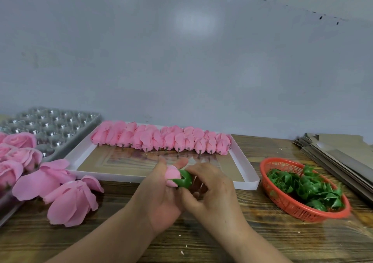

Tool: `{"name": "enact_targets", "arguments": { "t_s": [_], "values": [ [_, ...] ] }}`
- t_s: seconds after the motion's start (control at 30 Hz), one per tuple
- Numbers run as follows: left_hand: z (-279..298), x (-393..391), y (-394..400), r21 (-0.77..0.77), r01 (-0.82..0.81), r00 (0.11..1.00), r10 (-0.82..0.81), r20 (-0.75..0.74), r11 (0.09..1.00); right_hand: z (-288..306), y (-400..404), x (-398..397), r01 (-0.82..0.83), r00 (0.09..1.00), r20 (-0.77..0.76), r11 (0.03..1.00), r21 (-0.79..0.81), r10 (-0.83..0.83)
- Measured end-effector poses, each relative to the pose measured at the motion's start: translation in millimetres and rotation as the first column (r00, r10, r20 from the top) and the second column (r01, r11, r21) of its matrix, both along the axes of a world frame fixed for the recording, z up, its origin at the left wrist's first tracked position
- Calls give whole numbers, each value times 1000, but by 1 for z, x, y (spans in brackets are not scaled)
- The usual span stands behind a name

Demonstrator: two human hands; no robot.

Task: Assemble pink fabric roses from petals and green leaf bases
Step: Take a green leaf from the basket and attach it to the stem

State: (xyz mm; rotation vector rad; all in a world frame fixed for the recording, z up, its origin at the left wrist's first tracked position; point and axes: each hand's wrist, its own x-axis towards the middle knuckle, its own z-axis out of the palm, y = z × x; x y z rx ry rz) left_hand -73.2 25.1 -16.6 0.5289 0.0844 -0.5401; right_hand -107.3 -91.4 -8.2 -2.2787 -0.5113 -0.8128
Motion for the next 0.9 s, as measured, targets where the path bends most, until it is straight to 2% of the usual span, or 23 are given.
{"name": "enact_targets", "arguments": {
  "t_s": [0.17, 0.23, 0.3, 0.37, 0.43, 0.57, 0.73, 0.9],
  "values": [
    [0, -2, -2, 29, -34, 996, 31, 81, 999, 0, -3, 2, -107, 990, 97, 992, 60, 101],
    [1, -1, -2, 36, -55, 992, 50, 118, 998, 1, -4, 1, -158, 987, 63, 979, 130, 151],
    [3, 0, -2, 49, -73, 984, 64, 167, 996, 1, 0, -1, -169, 982, -27, 942, 291, 185],
    [5, 0, -4, 84, -113, 974, 93, 206, 990, 1, 1, 0, -170, 944, -153, 830, 531, 291],
    [6, -1, -5, 148, -197, 954, 154, 258, 969, 1, 1, 1, -175, 876, -210, 692, 700, 434],
    [9, -3, -7, 243, -374, 883, 262, 390, 895, 3, 3, 1, -184, 783, -154, 461, 868, 603],
    [10, -6, -7, 304, -472, 808, 269, 523, 827, 5, 3, 0, -195, 764, -124, 410, 891, 633],
    [11, -10, -7, 331, -549, 746, 272, 608, 767, 8, 3, -1, -143, 718, -112, 303, 942, 687]
  ]
}}
